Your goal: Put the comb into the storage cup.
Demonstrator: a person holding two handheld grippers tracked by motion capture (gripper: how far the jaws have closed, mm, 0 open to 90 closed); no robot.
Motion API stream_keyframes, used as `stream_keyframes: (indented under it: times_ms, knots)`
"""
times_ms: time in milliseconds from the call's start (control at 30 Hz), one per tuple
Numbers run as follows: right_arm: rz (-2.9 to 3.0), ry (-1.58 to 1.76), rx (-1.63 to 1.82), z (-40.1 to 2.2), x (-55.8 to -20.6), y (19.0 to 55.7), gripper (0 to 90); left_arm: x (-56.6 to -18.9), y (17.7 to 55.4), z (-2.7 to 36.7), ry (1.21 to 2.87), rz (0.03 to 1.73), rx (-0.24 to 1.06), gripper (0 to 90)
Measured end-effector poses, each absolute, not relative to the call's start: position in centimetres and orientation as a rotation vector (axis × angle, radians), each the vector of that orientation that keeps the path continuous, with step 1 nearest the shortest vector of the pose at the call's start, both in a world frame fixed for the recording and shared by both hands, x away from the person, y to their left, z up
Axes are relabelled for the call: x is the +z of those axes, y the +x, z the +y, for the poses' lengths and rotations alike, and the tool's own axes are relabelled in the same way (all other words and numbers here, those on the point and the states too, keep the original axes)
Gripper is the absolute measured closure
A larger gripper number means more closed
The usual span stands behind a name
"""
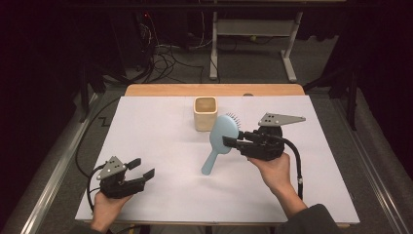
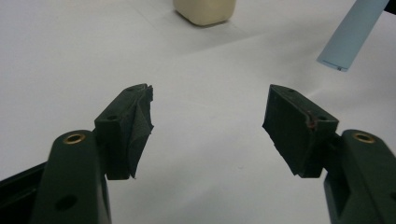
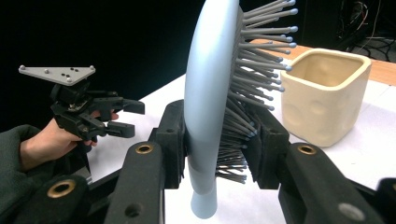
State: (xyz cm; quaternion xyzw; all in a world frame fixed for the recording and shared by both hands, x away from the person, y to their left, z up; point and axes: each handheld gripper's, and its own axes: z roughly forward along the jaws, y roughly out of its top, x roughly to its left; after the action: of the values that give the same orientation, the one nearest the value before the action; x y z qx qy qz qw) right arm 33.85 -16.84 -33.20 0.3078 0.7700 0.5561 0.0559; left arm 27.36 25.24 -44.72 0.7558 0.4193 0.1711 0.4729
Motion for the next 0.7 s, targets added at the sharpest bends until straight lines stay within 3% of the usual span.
stream_keyframes:
  times_ms: [700]
  knots:
    - [2.304,0.941,1.642,-16.7,-31.5,35.3,63.3,-46.1,27.3,26.7,1.783,1.080,0.405,32.3]
